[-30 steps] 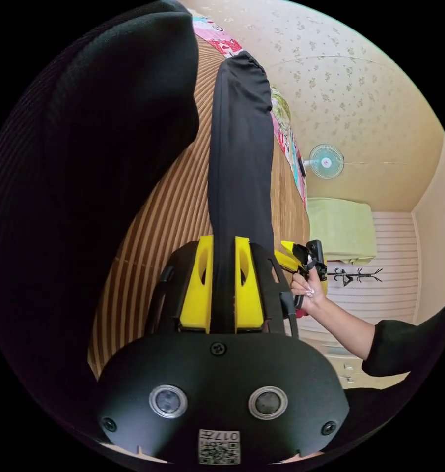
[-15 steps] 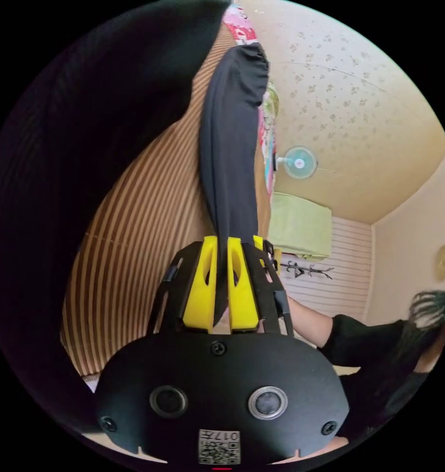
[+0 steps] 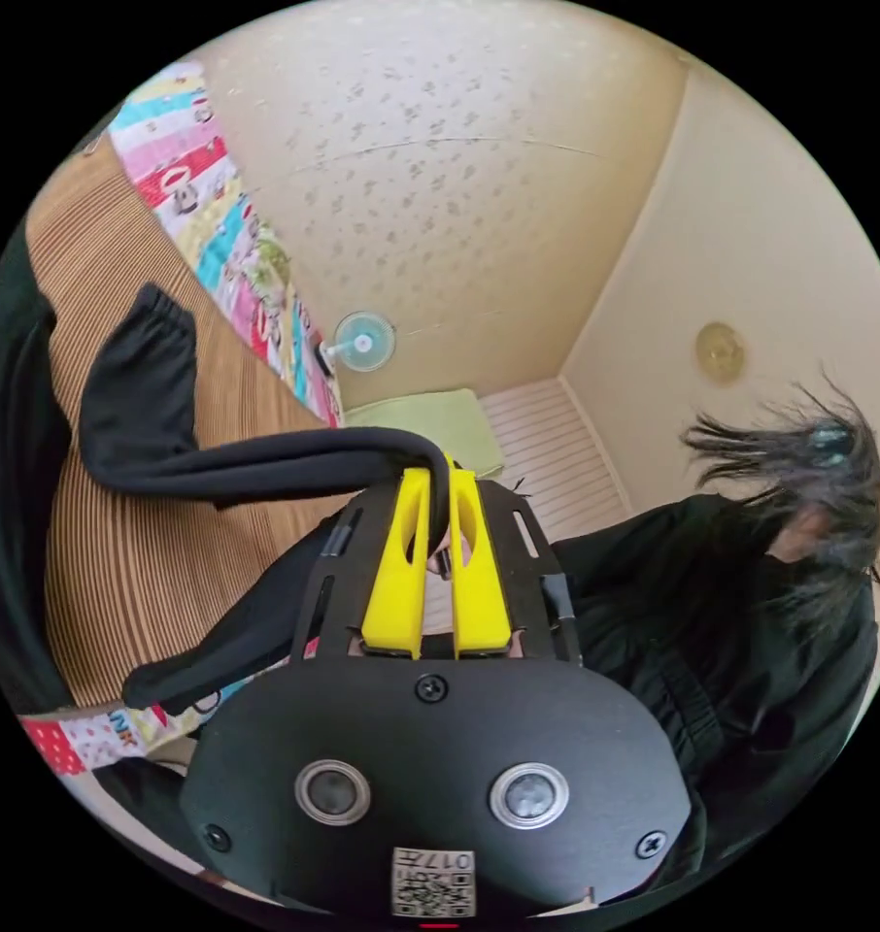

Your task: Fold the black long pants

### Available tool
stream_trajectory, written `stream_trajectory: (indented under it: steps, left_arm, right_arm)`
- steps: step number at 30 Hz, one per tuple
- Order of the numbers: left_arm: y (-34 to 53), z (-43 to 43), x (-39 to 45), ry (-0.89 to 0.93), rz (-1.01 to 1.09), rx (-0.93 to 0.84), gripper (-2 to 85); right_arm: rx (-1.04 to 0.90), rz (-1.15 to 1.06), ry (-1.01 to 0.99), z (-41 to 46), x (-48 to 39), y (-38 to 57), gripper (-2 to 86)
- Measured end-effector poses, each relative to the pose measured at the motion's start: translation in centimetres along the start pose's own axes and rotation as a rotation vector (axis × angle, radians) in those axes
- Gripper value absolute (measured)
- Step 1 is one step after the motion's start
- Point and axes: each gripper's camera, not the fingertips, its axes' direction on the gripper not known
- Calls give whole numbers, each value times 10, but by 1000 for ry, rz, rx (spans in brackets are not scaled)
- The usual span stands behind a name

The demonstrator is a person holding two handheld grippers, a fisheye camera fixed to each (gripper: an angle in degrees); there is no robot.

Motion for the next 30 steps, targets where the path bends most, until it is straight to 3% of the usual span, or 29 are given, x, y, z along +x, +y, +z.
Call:
stream_trajectory:
  steps: [4, 15, 24, 27, 30]
  left_arm:
    - [-17, -9, 50, -7, 86, 47, 40]
    - [-22, 61, 182, 170, 254, -19, 40]
    - [-52, 134, 297, 300, 408, -44, 39]
    - [-70, 156, 307, 209, 398, -38, 39]
    - [-94, 179, 269, 41, 249, -18, 39]
  right_arm:
    - [-115, -119, -37, 15, -36, -30, 19]
    - [-124, -542, -149, -2, -155, 18, 13]
    - [-114, -841, 119, 5, -330, 35, 10]
    - [-59, -800, 188, 5, -343, 24, 10]
    - [-29, -659, 331, -1, -312, -12, 10]
